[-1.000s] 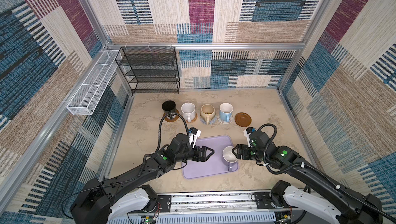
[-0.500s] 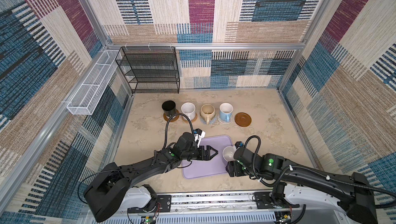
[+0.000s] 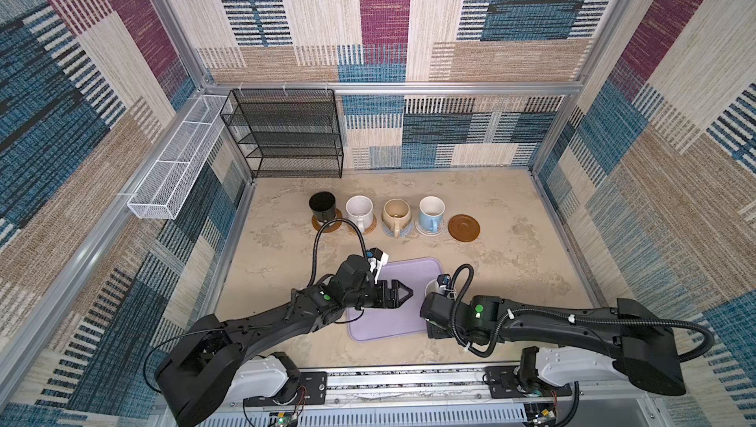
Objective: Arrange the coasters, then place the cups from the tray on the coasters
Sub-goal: 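Lower the right gripper onto the lavender mug's handle and grasp it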
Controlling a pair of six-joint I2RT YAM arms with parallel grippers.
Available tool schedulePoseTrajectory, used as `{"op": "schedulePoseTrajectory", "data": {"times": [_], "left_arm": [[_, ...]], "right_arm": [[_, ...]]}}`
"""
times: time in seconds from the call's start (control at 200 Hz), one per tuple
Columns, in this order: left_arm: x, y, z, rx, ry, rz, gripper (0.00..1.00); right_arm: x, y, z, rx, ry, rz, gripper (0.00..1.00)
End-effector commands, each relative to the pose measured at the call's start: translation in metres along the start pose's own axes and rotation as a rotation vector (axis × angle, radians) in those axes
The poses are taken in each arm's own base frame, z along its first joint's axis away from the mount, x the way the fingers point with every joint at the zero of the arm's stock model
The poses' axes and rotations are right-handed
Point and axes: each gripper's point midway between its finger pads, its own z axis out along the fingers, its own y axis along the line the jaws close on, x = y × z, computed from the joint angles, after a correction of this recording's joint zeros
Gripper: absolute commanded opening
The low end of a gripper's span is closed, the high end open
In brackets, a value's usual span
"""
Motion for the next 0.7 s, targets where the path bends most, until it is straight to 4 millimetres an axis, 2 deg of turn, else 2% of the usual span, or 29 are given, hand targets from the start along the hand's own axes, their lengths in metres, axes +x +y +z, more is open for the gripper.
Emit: {"op": "schedulePoseTrajectory", "data": {"times": [0.0,0.12,0.225,0.341,0.416,0.471,0.571,0.626,0.691], "left_arm": [[-0.001,0.005,-0.002,-0.034,-0.006,-0.009,0.92],[0.000,0.005,-0.002,-0.031,-0.001,-0.021,0.92],[0.001,0.004,-0.001,-0.017,0.002,-0.033,0.92],[0.004,-0.008,0.002,0.062,0.018,-0.045,0.94],[0.004,-0.011,0.003,0.078,0.027,-0.056,0.96],[0.003,-0.013,0.005,0.088,0.025,-0.057,0.97],[0.002,-0.010,0.006,0.077,0.021,-0.058,1.00],[0.001,-0.011,0.005,0.077,0.013,-0.056,1.00],[-0.001,-0.010,0.005,0.077,0.000,-0.055,1.00]], "right_arm": [[-0.010,0.008,0.002,-0.023,-0.052,0.025,0.67],[-0.009,0.004,0.005,-0.004,-0.051,0.028,0.62],[-0.006,0.002,0.007,0.000,-0.048,0.029,0.54],[-0.003,0.004,0.010,-0.023,-0.041,0.014,0.33],[-0.002,0.003,0.010,-0.028,-0.042,0.014,0.28],[-0.002,0.003,0.010,-0.030,-0.045,0.015,0.21],[-0.001,0.000,0.010,-0.029,-0.050,0.018,0.18],[-0.001,0.000,0.011,-0.034,-0.051,0.018,0.10],[0.000,0.000,0.011,-0.038,-0.050,0.013,0.06]]}}
